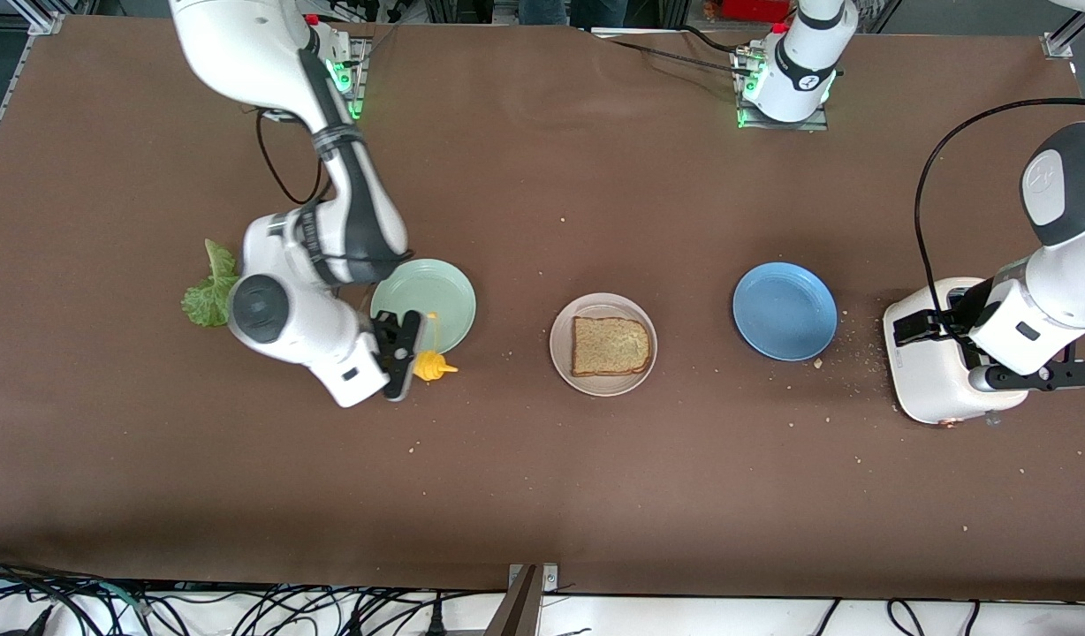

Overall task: Make sandwich in beige plate with both arms
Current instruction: 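Lift the mustard bottle with the right gripper over the bread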

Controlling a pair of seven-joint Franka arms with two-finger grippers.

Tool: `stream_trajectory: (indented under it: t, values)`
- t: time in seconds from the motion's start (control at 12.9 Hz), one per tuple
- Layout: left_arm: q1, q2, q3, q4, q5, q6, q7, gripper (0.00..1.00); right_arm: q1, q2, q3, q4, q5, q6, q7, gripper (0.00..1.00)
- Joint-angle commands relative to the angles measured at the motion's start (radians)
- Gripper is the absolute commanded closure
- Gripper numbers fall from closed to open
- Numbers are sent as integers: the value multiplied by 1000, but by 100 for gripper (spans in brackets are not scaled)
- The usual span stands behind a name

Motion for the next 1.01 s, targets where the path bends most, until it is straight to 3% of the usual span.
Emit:
stream_trajectory:
  t: [0.0, 0.31, 0.54, 0.93]
  values:
    - [-3, -4, -3, -4, 36, -6, -16, 0, 103, 23, -15, 60, -161, -1, 202, 100]
    - [-3, -4, -3, -5, 36, -6, -16, 0, 227, 59, -12, 95, -316, 17, 397, 100]
    - [-8, 5, -3, -7, 36, -6, -16, 0, 310, 95, -12, 100, -413, 26, 411, 100]
    - [-8, 8, -3, -10, 36, -6, -16, 0, 375, 168, -4, 100, -479, 143, 430, 100]
